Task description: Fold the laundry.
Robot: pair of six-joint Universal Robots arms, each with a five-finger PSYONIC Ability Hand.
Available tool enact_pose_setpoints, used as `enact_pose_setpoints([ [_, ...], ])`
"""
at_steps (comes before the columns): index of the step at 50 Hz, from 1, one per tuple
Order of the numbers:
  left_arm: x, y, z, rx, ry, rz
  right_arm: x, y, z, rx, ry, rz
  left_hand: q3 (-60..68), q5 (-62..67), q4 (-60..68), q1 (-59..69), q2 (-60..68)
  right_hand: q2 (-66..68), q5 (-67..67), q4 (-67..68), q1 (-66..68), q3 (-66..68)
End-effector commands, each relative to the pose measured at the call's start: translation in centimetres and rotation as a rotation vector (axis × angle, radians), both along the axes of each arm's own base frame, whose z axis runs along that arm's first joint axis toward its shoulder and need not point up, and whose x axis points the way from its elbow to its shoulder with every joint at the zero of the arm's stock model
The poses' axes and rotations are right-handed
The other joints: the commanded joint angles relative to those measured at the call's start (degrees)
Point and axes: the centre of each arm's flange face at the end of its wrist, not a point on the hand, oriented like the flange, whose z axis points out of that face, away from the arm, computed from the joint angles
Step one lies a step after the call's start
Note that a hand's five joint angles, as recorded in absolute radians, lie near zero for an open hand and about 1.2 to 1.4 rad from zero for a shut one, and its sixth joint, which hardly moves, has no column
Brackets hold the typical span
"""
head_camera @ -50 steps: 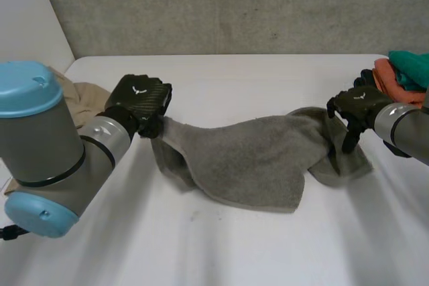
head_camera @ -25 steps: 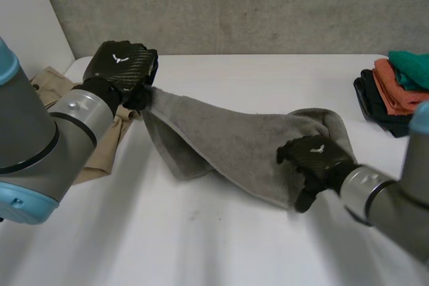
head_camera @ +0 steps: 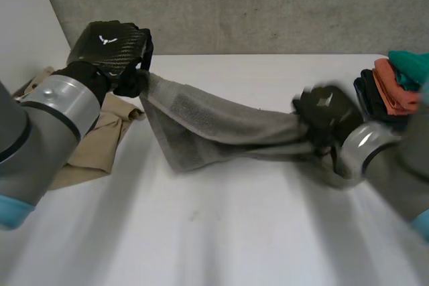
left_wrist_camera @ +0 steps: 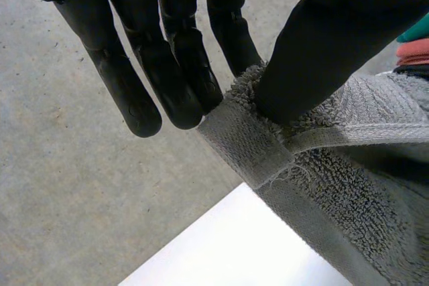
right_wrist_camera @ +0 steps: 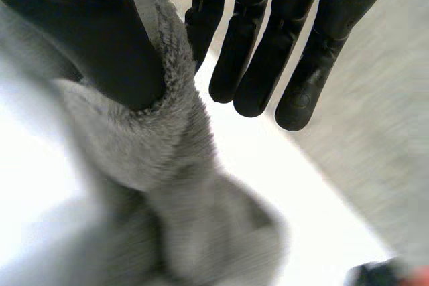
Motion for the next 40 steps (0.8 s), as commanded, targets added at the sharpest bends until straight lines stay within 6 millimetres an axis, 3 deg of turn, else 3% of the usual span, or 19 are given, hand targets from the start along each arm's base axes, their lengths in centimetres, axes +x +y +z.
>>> enact_pose_setpoints([
  [1,0.9,2.2,0.9,0.039,-0.01,-0.004,-1.9,0.4,11.3,-0.233,0.015,-0.033,11.8,14.1,11.3,15.4,11.5,12.6,13.7,12.0,24.4,12.3],
  [5,1.1,3.0,0.4,0.063,0.0,-0.012,-1.5,-0.9,13.1,-0.254,0.015,-0.004,11.8,14.1,11.3,15.4,11.5,12.6,13.7,12.0,24.4,12.3],
  [11,1.0,3.4,-1.1,0.122,0.001,-0.021,0.4,-4.7,9.8,-0.235,0.091,0.104,11.8,14.1,11.3,15.4,11.5,12.6,13.7,12.0,24.4,12.3],
  [15,0.9,3.2,-2.0,0.149,-0.008,-0.021,2.2,-6.0,5.7,-0.219,0.168,0.185,11.8,14.1,11.3,15.4,11.5,12.6,13.7,12.0,24.4,12.3],
  [16,0.8,2.9,-2.5,0.165,-0.016,-0.017,3.2,-6.1,3.3,-0.181,0.189,0.222,11.8,14.1,11.3,15.4,11.5,12.6,13.7,12.0,24.4,12.3],
  [20,0.8,2.2,-3.6,0.195,-0.031,-0.004,5.4,-4.9,-2.3,-0.06,0.225,0.29,11.8,14.1,11.3,15.4,11.5,12.6,13.7,12.0,24.4,12.3],
  [22,0.8,2.1,-3.8,0.202,-0.034,-0.004,5.7,-4.6,-3.4,-0.03,0.232,0.295,11.8,14.1,11.3,15.4,11.5,-15.8,-14.6,-16.4,-4.0,-16.1],
  [23,0.8,1.9,-4.1,0.208,-0.039,0.0,5.6,-4.5,-3.8,-0.005,0.229,0.285,11.8,14.1,11.3,15.4,11.5,-42.0,-40.8,-42.5,-30.1,-42.3],
  [24,0.8,1.7,-4.2,0.209,-0.04,0.003,5.5,-4.5,-4.0,0.007,0.224,0.273,11.8,14.1,11.3,15.4,11.5,-51.7,-50.5,-52.3,-39.9,-52.0],
  [26,0.9,1.5,-4.3,0.212,-0.043,0.007,5.4,-4.4,-4.1,0.035,0.201,0.248,11.8,14.1,11.3,15.4,11.5,-56.0,-54.8,-56.6,-44.2,-56.3],
  [30,1.1,0.9,-4.4,0.213,-0.044,0.021,3.8,-4.7,-2.5,0.133,0.042,0.12,11.8,14.1,11.3,15.4,11.5,-56.0,-54.8,-56.6,-44.2,-56.3],
  [31,1.2,0.6,-4.5,0.215,-0.044,0.027,2.4,-4.8,-1.0,0.169,-0.054,0.051,11.8,14.1,11.3,15.4,11.5,-56.0,-54.8,-56.6,-44.2,-56.3],
  [34,1.3,0.4,-4.5,0.215,-0.043,0.033,0.3,-4.7,0.7,0.227,-0.198,-0.036,11.8,14.1,11.3,15.4,11.5,-55.2,-54.0,-55.8,-43.4,-55.5],
  [38,1.6,0.2,-4.4,0.212,-0.041,0.044,-3.7,-4.3,0.2,0.351,-0.375,-0.187,11.8,14.1,11.3,15.4,11.5,-54.7,-53.5,-55.3,-42.9,-55.0],
  [40,1.7,0.1,-4.4,0.213,-0.039,0.045,-4.7,-4.1,-0.5,0.389,-0.396,-0.224,11.8,14.1,11.3,15.4,11.5,-53.7,-52.5,-54.2,-41.8,-54.0],
])
